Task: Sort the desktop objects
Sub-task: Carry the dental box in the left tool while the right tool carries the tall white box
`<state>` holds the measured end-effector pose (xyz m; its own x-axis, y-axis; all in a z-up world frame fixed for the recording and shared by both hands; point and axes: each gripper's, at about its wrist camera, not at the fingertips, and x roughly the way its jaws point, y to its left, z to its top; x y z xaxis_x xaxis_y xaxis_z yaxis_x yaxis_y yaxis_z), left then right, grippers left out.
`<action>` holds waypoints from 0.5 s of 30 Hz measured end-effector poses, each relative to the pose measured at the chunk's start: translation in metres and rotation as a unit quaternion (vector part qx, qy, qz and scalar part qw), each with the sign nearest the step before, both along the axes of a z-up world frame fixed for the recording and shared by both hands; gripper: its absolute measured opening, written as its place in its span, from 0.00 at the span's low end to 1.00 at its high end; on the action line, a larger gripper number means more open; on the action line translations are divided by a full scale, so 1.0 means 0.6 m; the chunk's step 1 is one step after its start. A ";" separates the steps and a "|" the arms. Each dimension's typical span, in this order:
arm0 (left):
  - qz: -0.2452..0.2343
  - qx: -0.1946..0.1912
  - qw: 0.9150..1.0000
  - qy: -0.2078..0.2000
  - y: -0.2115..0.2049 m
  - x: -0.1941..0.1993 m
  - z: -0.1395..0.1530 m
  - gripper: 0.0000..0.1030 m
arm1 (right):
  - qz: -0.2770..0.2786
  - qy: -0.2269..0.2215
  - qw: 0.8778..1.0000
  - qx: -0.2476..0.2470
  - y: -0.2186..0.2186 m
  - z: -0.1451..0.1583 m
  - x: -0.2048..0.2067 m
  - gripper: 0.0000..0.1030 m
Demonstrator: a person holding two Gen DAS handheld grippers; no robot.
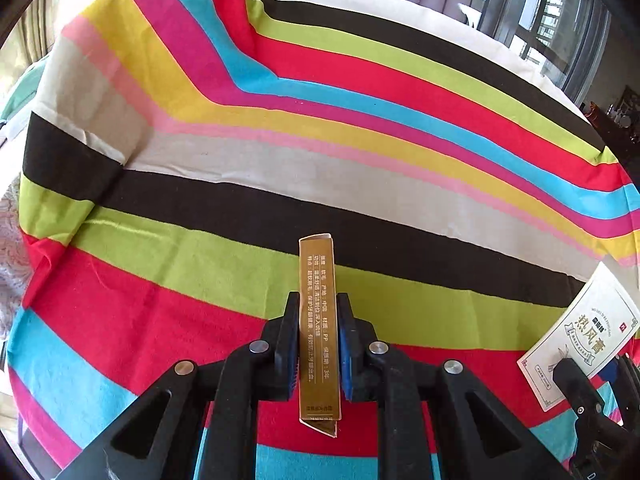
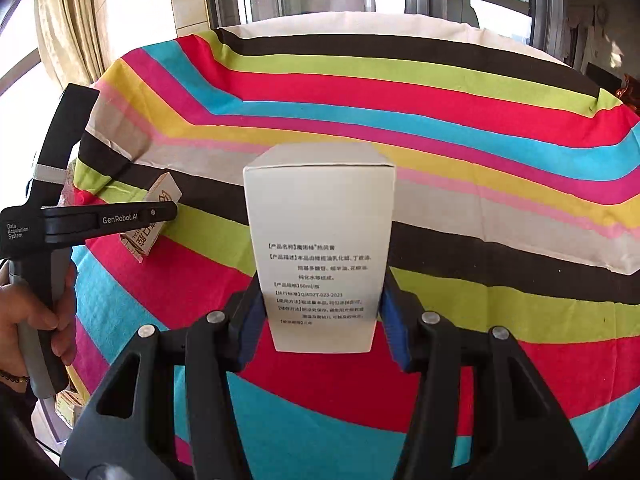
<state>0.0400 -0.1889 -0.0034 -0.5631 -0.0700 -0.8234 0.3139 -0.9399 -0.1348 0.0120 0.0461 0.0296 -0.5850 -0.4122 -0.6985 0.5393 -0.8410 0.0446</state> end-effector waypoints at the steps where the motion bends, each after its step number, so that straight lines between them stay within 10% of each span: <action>1: -0.002 0.001 1.000 0.001 -0.001 -0.001 -0.004 0.16 | -0.002 0.001 1.000 0.000 0.002 0.000 0.011 0.53; 15: -0.014 -0.015 1.000 0.017 0.002 0.087 -0.008 0.16 | 0.004 0.034 0.999 -0.015 -0.002 0.022 0.075 0.53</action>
